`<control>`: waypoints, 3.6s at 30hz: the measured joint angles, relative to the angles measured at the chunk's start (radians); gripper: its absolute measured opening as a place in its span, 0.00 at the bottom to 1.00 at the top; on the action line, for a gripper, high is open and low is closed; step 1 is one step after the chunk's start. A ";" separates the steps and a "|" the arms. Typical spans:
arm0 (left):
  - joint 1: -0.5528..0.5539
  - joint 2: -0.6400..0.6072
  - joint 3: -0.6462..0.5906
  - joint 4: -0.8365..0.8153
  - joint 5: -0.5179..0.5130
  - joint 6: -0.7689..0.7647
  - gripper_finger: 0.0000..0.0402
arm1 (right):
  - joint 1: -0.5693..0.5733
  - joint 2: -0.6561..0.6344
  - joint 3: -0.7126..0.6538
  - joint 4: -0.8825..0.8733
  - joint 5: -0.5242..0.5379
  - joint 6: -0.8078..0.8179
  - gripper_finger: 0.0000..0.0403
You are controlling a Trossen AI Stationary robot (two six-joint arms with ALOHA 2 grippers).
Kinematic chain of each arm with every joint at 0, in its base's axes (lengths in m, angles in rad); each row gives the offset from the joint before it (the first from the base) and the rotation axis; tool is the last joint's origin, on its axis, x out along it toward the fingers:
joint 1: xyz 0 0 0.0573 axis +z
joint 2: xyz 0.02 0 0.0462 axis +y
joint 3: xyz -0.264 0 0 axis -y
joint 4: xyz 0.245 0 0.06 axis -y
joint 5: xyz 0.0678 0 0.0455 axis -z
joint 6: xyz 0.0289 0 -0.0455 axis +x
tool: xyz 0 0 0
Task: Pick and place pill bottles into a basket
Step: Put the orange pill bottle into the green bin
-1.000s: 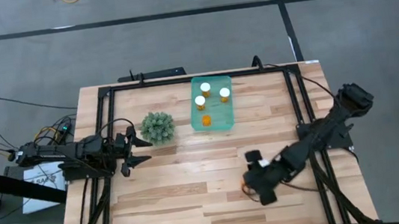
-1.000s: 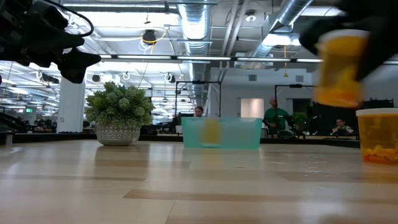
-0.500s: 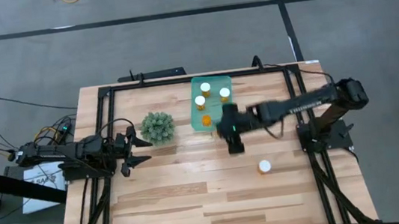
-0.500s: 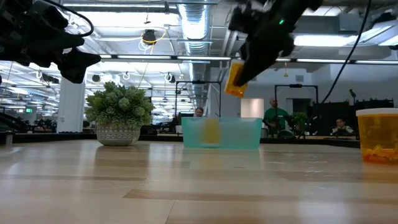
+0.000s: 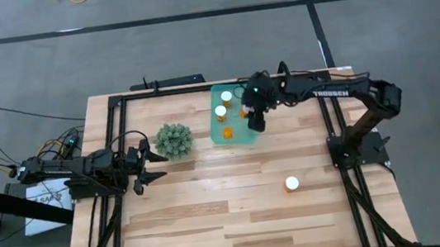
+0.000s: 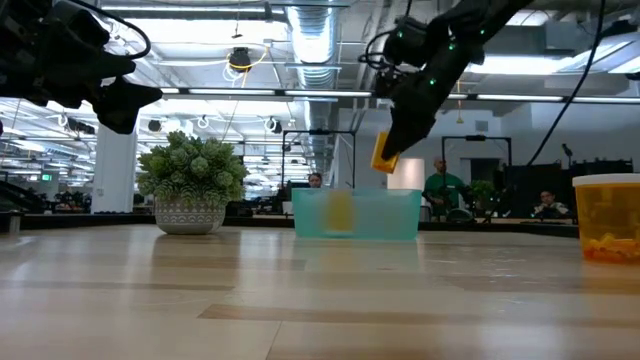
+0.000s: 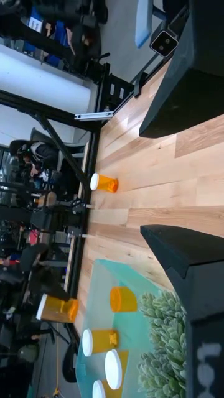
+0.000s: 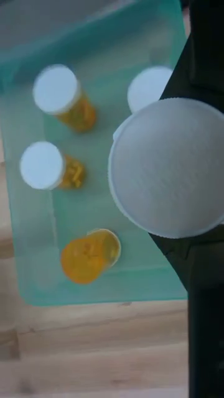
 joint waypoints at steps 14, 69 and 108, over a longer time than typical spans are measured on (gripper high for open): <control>0.000 0.000 0.000 0.000 0.000 0.000 0.57 | -0.024 0.189 -0.023 0.080 -0.064 -0.002 0.48; 0.000 0.000 0.000 0.000 0.000 0.000 0.57 | 0.950 -0.374 -0.158 -0.536 0.295 0.717 0.76; 0.000 0.000 0.000 0.000 0.000 0.000 0.57 | 0.920 -0.096 -0.256 -0.272 0.142 0.646 0.66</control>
